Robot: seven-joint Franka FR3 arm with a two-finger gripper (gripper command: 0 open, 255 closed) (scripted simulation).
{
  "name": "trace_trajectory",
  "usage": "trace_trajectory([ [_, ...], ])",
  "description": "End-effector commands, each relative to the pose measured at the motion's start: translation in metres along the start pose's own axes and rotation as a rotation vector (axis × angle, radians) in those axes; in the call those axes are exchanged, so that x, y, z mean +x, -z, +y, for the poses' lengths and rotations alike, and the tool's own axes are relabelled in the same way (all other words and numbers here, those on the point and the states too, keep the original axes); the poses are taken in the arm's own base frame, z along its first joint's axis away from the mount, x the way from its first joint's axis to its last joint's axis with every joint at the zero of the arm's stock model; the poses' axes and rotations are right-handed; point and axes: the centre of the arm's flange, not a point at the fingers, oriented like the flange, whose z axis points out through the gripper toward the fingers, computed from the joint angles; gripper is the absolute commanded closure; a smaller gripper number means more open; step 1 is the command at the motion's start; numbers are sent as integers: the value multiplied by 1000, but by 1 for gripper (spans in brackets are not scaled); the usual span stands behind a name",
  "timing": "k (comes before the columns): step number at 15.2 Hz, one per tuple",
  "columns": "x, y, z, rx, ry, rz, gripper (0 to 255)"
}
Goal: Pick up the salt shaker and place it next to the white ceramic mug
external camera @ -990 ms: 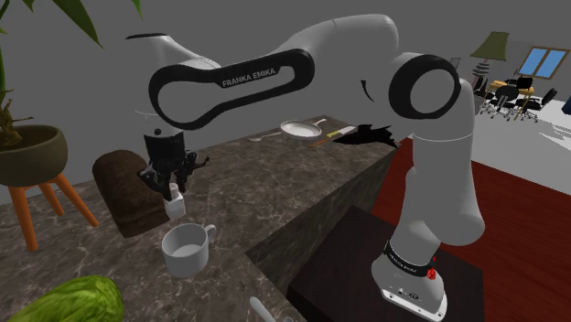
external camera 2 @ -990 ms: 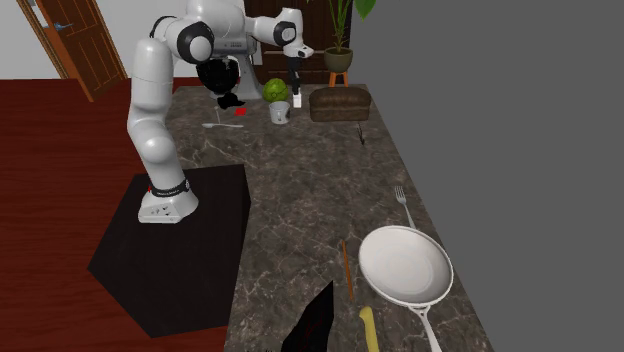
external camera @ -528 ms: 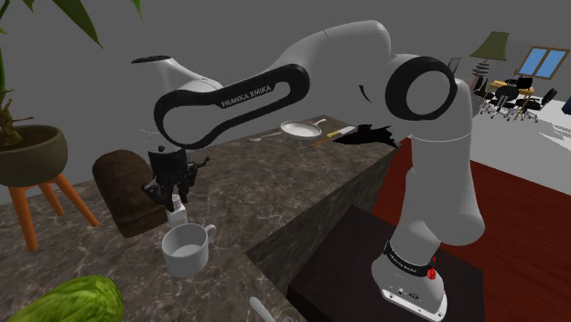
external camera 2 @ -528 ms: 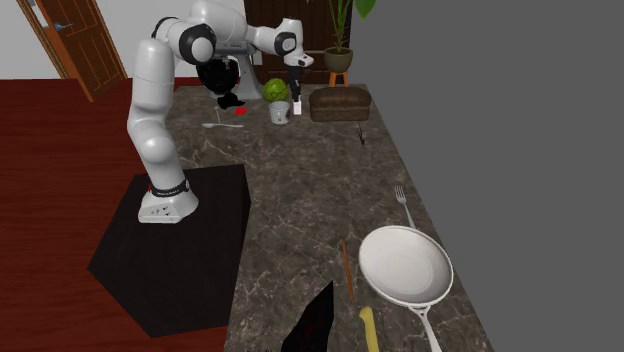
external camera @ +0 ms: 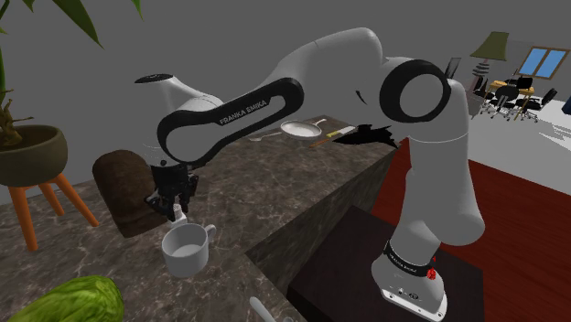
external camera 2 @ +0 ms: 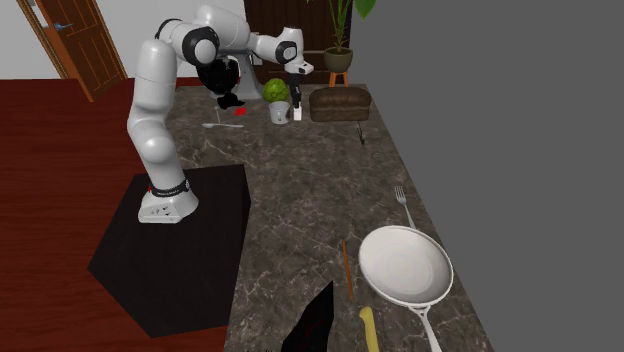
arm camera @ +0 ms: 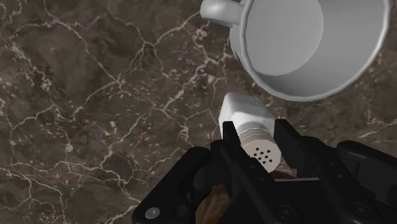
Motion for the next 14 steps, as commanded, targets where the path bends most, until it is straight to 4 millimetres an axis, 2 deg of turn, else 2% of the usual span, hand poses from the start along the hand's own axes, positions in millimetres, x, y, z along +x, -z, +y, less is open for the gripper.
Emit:
trace_trajectory([
  [1,0,-1,0,0,0,0,255],
  [5,0,-1,0,0,0,0,255],
  [6,0,-1,0,0,0,0,0],
  [11,0,-1,0,0,0,0,0],
  [14,0,39,0,0,0,0,0],
])
